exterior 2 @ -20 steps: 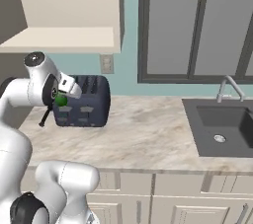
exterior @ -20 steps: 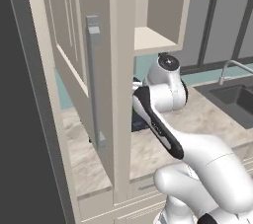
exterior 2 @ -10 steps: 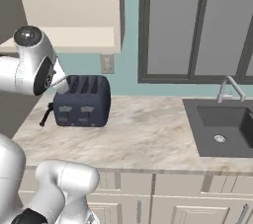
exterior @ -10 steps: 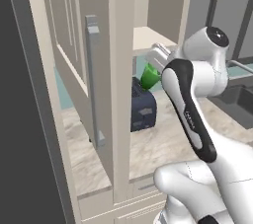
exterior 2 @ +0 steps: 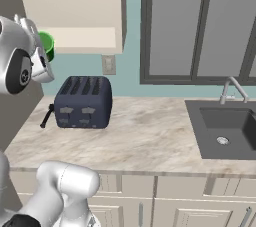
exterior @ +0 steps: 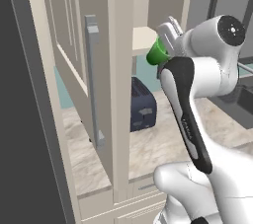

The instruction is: Move the cup from next to the sink to the open cabinet. Then, move the bowl with the lemon to the fridge to clear the area for faucet cleaning.

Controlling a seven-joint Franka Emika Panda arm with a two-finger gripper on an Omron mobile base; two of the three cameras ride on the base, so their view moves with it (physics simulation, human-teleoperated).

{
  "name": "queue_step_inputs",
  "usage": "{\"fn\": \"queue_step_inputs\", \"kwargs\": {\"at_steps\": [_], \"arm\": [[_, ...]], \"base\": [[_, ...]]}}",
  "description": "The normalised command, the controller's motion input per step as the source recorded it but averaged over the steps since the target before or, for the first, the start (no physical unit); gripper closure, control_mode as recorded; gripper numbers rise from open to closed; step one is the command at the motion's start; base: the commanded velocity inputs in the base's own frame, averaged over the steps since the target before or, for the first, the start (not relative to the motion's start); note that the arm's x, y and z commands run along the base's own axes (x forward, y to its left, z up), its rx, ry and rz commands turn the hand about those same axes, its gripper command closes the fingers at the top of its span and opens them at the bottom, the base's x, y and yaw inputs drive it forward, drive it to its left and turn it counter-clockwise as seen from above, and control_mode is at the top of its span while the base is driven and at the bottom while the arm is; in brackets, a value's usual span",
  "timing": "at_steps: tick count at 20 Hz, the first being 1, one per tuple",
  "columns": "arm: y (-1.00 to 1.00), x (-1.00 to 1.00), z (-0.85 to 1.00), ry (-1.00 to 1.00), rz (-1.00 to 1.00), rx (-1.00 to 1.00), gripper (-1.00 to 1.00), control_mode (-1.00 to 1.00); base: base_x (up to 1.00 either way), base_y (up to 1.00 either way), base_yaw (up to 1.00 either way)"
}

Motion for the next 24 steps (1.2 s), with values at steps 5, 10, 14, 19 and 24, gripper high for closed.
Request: {"fn": "queue_step_inputs", "kwargs": {"at_steps": [5, 10, 14, 19, 24], "arm": [[0.0, 0.19, 0.86, 0.01, -0.12, 0.11, 1.0, -1.0], [-0.06, 0.12, 0.36, 0.0, -0.02, 0.06, 1.0, -1.0], [-0.11, 0.36, 0.0, 0.09, 0.0, 0.1, 1.0, -1.0], [-0.08, 0.48, -0.15, 0.11, 0.0, 0.04, 1.0, -1.0], [-0.04, 0.49, -0.24, 0.06, 0.0, 0.0, 1.0, -1.0]], "base": [[0.0, 0.0, 0.0], [0.0, 0.0, 0.0], [0.0, 0.0, 0.0], [0.0, 0.0, 0.0], [0.0, 0.0, 0.0]]}}
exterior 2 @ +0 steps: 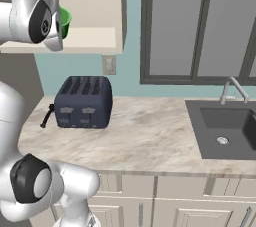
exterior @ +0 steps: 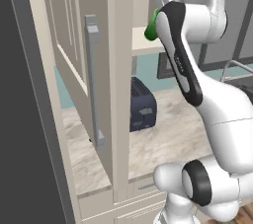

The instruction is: Move the cup from next to the sink to the open cabinet. Then, move the bowl with the lemon to the fridge to clear the area for faucet cleaning.

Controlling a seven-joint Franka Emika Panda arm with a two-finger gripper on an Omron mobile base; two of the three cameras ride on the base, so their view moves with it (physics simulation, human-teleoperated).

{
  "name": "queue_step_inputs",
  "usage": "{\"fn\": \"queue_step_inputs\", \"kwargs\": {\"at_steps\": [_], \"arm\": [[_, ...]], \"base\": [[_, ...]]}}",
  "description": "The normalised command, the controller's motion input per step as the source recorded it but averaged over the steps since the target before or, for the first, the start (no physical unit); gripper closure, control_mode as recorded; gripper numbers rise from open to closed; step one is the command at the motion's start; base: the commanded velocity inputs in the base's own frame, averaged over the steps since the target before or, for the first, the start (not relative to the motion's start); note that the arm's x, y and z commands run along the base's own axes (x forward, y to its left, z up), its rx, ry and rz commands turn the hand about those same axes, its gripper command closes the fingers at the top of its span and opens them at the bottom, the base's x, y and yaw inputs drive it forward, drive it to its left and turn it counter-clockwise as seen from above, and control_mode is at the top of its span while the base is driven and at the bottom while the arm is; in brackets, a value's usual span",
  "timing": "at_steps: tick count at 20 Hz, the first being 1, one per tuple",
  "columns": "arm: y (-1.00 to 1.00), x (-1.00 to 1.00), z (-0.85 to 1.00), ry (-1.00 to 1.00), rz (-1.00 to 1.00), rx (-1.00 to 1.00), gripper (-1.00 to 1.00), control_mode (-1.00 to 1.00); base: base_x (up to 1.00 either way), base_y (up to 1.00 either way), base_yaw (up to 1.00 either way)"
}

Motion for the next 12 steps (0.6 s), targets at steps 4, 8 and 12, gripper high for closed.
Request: {"fn": "queue_step_inputs", "kwargs": {"at_steps": [4, 8, 12], "arm": [[0.0, 0.46, -0.17, 0.0, 0.0, 0.0, 1.0, -1.0], [0.0, 0.47, -0.3, -0.01, 0.0, 0.0, 1.0, -1.0], [0.0, 0.5, -0.24, -0.01, 0.0, 0.0, 1.0, -1.0]], "base": [[0.0, 0.0, 0.0], [0.0, 0.0, 0.0], [0.0, 0.0, 0.0]]}}
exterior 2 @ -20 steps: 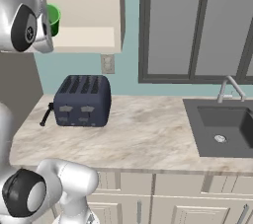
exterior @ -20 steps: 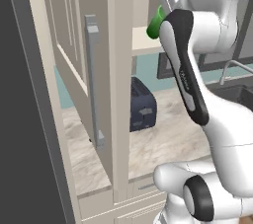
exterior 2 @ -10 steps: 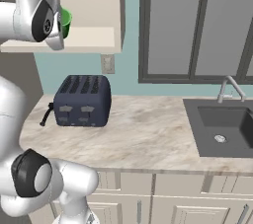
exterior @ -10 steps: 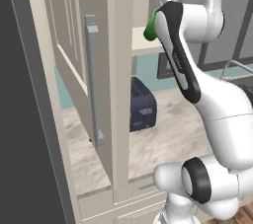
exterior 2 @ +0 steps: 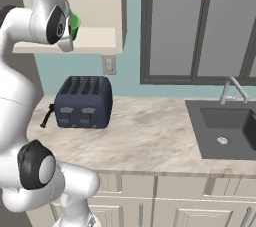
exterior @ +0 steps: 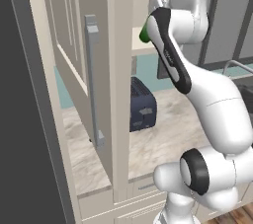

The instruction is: Move the cup from next to the sink to the open cabinet. Then, move the bowl with the lemon to the fridge to clear the area for faucet cleaning.

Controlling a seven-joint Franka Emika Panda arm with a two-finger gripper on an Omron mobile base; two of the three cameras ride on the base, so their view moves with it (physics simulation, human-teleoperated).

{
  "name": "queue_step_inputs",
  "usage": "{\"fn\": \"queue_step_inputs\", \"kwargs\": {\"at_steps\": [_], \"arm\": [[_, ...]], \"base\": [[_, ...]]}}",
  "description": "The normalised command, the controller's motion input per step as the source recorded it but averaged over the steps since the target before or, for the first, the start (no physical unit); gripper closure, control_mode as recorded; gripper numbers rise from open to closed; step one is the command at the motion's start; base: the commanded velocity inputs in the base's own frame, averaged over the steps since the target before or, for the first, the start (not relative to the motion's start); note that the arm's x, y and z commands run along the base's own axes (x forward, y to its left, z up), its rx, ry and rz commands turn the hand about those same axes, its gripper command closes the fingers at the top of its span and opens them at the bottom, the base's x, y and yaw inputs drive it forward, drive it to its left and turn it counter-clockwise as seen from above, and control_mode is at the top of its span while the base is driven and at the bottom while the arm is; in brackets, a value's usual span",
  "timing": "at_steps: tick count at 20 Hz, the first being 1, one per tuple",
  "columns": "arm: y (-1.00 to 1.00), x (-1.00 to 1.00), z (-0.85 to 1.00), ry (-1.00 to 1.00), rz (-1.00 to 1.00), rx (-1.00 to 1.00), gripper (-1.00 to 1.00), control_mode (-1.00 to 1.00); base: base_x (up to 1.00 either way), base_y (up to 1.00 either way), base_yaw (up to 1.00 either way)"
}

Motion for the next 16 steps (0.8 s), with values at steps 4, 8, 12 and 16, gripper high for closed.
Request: {"fn": "queue_step_inputs", "kwargs": {"at_steps": [4, 8, 12, 16], "arm": [[0.0, 0.63, 0.0, 0.0, 0.0, 0.0, 1.0, -1.0], [0.0, 0.59, -0.01, 0.0, 0.0, 0.0, 1.0, -1.0], [0.0, 0.47, -0.04, 0.0, 0.0, 0.0, 1.0, -1.0], [0.0, 0.4, -0.19, 0.02, 0.0, 0.0, 1.0, -1.0]], "base": [[0.0, 0.0, 0.0], [0.0, 0.0, 0.0], [0.0, 0.0, 0.0], [0.0, 0.0, 0.0]]}}
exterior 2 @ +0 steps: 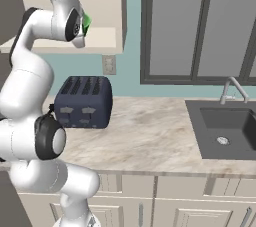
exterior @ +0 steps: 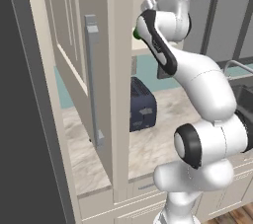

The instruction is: Move the cup from next to the sink to the open cabinet. Then, move the bowl with the lemon to the fridge to clear the area for faucet cleaning.

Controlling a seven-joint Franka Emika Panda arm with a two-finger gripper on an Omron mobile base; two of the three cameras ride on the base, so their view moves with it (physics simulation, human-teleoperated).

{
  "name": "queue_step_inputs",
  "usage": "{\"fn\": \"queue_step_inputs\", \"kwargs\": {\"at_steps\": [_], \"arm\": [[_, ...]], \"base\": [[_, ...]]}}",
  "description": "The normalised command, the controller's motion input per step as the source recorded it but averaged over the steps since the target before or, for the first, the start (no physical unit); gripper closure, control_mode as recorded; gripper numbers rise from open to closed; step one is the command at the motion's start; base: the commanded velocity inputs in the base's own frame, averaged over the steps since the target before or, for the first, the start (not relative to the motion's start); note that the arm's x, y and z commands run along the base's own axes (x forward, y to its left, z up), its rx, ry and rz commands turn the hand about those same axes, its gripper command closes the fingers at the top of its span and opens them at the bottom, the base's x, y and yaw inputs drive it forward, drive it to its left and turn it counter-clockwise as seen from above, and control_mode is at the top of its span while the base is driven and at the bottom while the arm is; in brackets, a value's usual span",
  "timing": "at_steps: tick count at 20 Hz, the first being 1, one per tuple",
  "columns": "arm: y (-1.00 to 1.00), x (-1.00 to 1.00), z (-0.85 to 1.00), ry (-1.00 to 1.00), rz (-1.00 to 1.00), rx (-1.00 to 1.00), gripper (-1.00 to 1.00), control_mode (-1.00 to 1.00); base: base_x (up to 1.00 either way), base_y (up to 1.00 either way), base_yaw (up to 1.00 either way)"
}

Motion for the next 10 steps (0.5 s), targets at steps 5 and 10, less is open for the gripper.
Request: {"fn": "queue_step_inputs", "kwargs": {"at_steps": [5, 10], "arm": [[0.0, 0.2, -0.36, 0.09, 0.0, 0.0, 1.0, -1.0], [0.01, 0.11, -0.26, 0.1, 0.0, 0.0, 1.0, -1.0]], "base": [[0.0, 0.0, 0.0], [0.0, 0.0, 0.0]]}}
